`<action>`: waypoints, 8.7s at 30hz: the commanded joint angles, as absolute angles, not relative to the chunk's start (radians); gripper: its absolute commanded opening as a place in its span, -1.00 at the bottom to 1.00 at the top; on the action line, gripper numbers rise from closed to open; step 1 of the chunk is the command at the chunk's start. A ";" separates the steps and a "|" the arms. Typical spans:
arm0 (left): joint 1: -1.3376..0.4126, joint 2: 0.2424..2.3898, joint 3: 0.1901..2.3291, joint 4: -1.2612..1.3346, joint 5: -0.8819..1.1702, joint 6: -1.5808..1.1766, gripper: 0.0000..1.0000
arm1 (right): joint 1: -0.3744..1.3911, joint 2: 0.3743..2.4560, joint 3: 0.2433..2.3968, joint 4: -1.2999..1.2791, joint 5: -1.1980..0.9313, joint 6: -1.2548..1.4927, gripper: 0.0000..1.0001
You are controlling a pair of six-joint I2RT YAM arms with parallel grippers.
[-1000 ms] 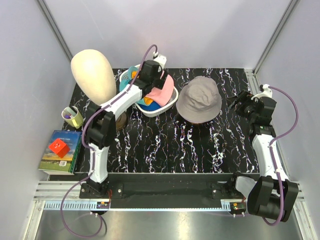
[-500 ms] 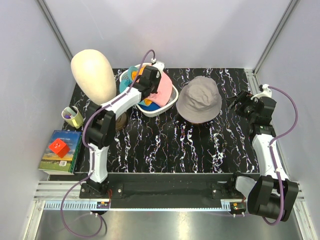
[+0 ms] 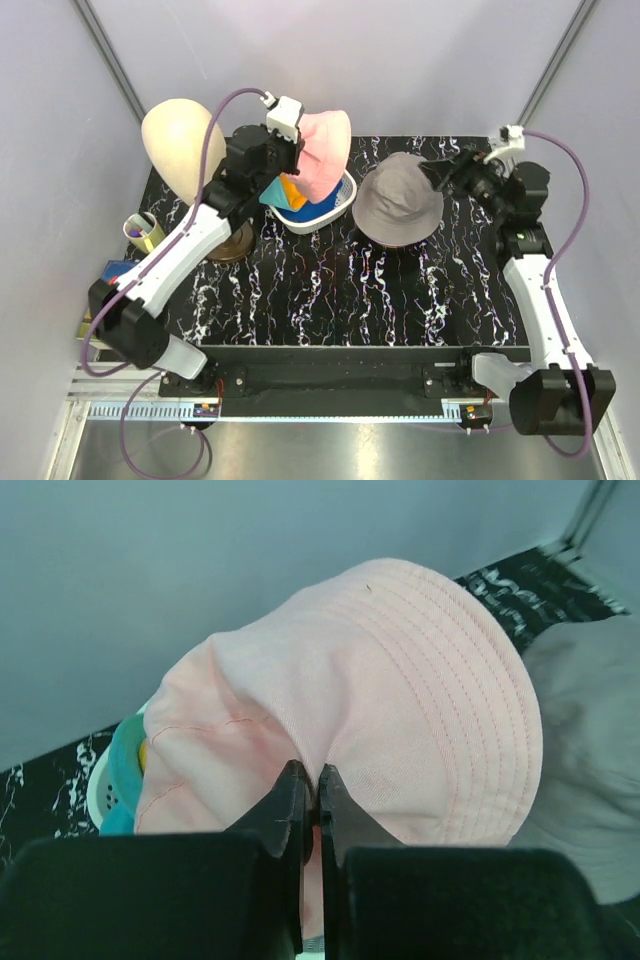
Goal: Stack the hats
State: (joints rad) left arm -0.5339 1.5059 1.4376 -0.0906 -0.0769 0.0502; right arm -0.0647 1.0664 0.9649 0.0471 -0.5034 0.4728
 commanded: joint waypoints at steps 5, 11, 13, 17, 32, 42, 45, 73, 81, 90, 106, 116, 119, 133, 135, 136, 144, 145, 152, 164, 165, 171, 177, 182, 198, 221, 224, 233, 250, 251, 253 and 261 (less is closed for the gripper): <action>-0.575 1.329 1.324 -0.025 0.028 0.049 -1.00 | 0.190 1.158 1.112 0.235 -0.637 0.592 0.65; -0.603 1.267 1.272 -0.021 0.012 0.052 -1.00 | 0.273 1.242 1.183 0.219 -0.618 0.572 0.65; -0.614 1.259 1.266 -0.023 0.012 0.054 -1.00 | 0.293 1.273 1.206 0.198 -0.611 0.563 0.65; -0.638 1.256 1.259 -0.021 0.009 0.058 -1.00 | 0.322 1.324 1.224 0.186 -0.595 0.565 0.64; -0.704 1.281 1.281 -0.003 0.003 0.107 -1.00 | 0.357 1.388 1.269 0.092 -0.471 0.506 -1.00; -0.795 1.498 1.488 0.020 -0.038 0.172 -1.00 | 0.180 1.269 1.125 0.043 -0.394 0.488 -1.00; -0.818 1.583 1.558 0.028 -0.055 0.190 -1.00 | 0.100 1.244 1.069 0.043 -0.399 0.483 -1.00; -0.707 1.505 1.321 0.150 0.001 -0.127 0.85 | -0.175 1.400 0.873 0.130 -0.436 0.541 -1.00; -0.635 1.529 1.160 0.368 0.166 -0.313 0.66 | -0.175 1.411 0.816 0.173 -0.456 0.540 -0.48; -0.584 1.643 1.146 0.562 0.305 -0.505 0.43 | -0.175 1.414 0.798 0.172 -0.459 0.517 -0.36; -0.580 1.809 1.227 0.540 0.334 -0.609 0.32 | -0.175 1.382 0.795 0.173 -0.491 0.517 -0.28; -0.578 1.862 1.252 0.540 0.364 -0.655 0.26 | -0.175 1.371 0.798 0.173 -0.499 0.517 -0.24; -0.578 1.865 1.241 0.575 0.376 -0.667 0.22 | -0.175 1.367 0.796 0.173 -0.502 0.517 -0.22; -0.575 1.884 1.207 0.713 0.368 -0.749 -0.79 | -0.175 1.319 0.764 0.146 -0.466 0.497 0.26; -0.575 1.884 1.207 0.715 0.365 -0.749 -0.89 | -0.175 1.325 0.758 0.146 -0.457 0.491 0.29; -0.574 1.882 1.206 0.713 0.364 -0.752 -1.00 | -0.178 1.334 0.756 0.146 -0.457 0.489 0.29; -0.565 1.875 1.192 0.732 0.351 -0.761 -1.00 | -0.184 1.404 0.746 0.201 -0.479 0.503 -0.01; -0.563 1.873 1.193 0.732 0.351 -0.758 -1.00 | -0.184 1.414 0.746 0.206 -0.489 0.505 -0.13; -0.560 1.844 1.195 0.675 0.333 -0.693 -1.00 | -0.184 1.387 0.736 0.209 -0.491 0.503 -0.80; -0.557 1.784 1.171 0.506 0.272 -0.557 -1.00 | -0.184 1.195 0.747 0.083 -0.427 0.466 -0.69; -0.557 1.784 1.166 0.499 0.264 -0.551 -1.00 | -0.184 1.181 0.746 0.081 -0.420 0.466 -0.65; -0.557 1.821 1.173 0.454 0.249 -0.517 -1.00 | -0.186 1.218 0.759 0.080 -0.393 0.457 -0.29; -0.557 1.845 1.193 0.390 0.201 -0.471 -1.00 | -0.202 1.325 0.775 0.179 -0.482 0.508 0.11; -0.557 1.870 1.229 0.351 0.190 -0.445 -1.00 | -0.210 1.373 0.752 0.340 -0.557 0.554 0.33; -0.552 1.921 1.315 0.313 0.192 -0.426 -1.00 | -0.227 1.594 0.723 0.744 -0.788 0.678 -0.29; -0.554 1.967 1.388 0.164 0.077 -0.376 -1.00 | -0.212 1.626 0.778 0.235 -0.519 0.519 -1.00; -0.557 1.973 1.394 0.143 0.051 -0.361 -1.00 | -0.196 1.611 0.779 0.189 -0.467 0.489 -1.00; -0.594 2.008 1.451 0.058 -0.041 -0.304 -1.00 | -0.163 1.586 0.756 0.141 -0.402 0.465 -1.00; -0.598 1.694 1.416 0.015 -0.153 -0.223 0.71 | -0.172 1.290 0.799 -0.058 -0.256 0.413 0.66; -0.597 1.654 1.408 0.011 -0.163 -0.213 0.74 | -0.172 1.272 0.801 -0.066 -0.246 0.410 0.68; -0.598 1.622 1.385 0.003 -0.202 -0.181 0.80 | -0.172 1.217 0.802 -0.086 -0.216 0.407 0.69; -0.588 1.641 1.391 -0.179 -0.419 -0.091 0.93 | -0.172 1.075 0.781 -0.080 -0.225 0.407 0.70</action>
